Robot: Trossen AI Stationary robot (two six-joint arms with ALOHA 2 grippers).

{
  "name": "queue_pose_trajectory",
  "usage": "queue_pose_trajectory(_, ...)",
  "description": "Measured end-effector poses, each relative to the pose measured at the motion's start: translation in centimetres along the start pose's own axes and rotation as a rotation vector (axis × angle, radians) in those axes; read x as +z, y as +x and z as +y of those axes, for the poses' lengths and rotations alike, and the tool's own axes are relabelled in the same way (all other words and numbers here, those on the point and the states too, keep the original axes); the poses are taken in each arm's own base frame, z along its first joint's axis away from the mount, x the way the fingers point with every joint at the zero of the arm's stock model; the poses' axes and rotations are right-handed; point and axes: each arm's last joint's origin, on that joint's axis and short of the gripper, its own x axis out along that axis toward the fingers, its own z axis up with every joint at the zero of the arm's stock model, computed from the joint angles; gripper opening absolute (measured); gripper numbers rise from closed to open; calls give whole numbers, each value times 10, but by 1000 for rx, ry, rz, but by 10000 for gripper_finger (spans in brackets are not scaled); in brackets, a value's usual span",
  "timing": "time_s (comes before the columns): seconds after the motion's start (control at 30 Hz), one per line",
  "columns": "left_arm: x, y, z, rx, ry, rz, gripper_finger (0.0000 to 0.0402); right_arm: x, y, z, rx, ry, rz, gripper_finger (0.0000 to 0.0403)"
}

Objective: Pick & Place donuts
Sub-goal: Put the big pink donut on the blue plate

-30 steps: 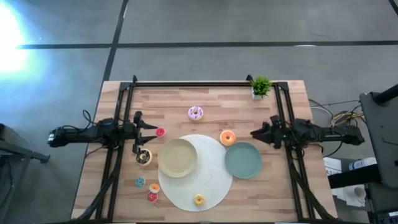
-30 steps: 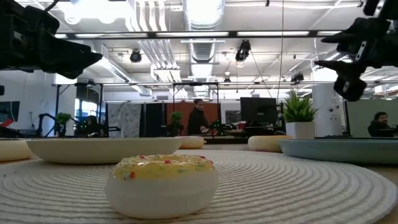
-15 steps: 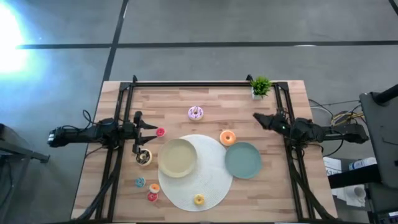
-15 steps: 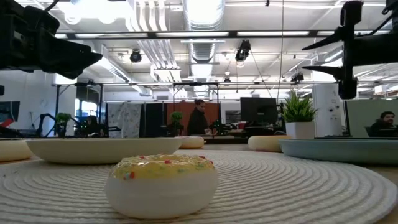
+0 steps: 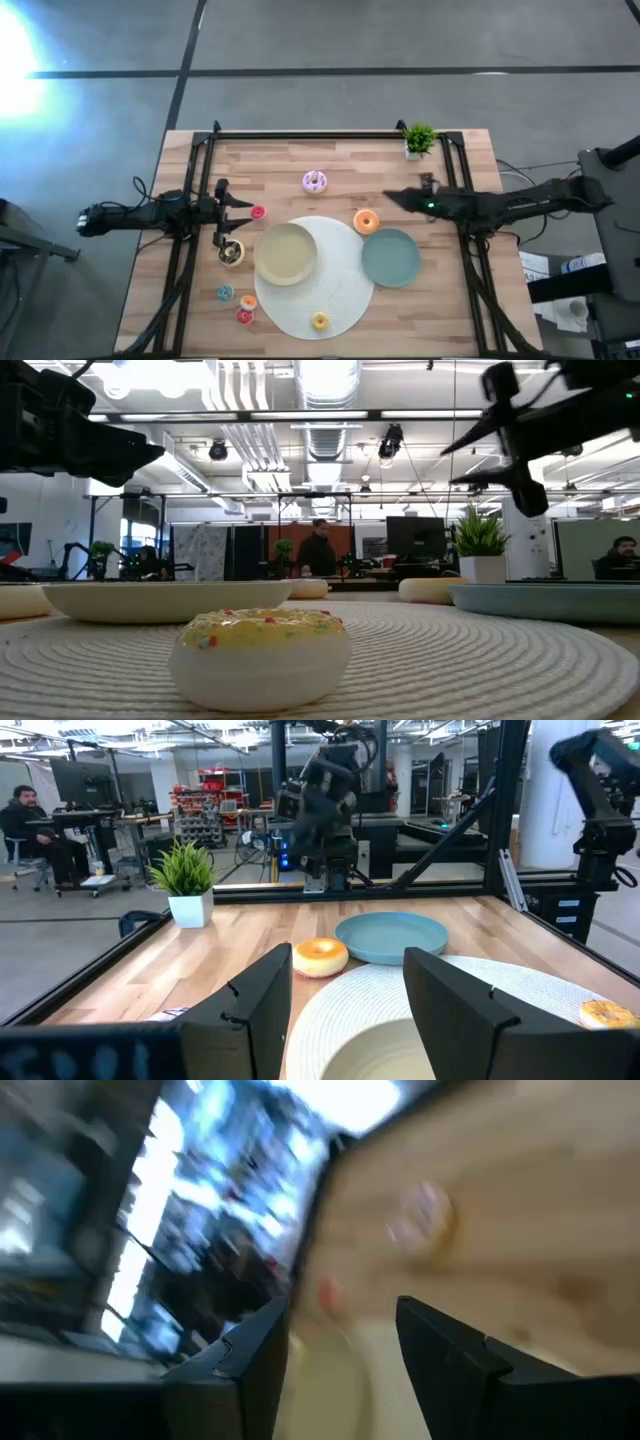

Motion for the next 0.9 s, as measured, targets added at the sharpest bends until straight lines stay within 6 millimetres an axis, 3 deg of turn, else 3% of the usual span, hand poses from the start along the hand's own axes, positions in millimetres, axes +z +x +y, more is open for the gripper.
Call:
queue_pose_trajectory(0.23, 0, 0, 0, 0, 0, 0, 168, -22, 40, 6, -372, -114, 325, 178)
queue_pose_trajectory(0.4, 0, 0, 0, -1, 0, 0, 168, -31, 69, 27, -476, -279, 461, 188)
queue_pose_trajectory(0.63, 0, 0, 0, -1, 0, 3, 168, -35, 92, 48, -710, -537, 617, 243)
queue_pose_trajectory(0.9, -1, 1, 0, -1, 0, 10, 168, -52, 130, 52, -781, -584, 740, 265)
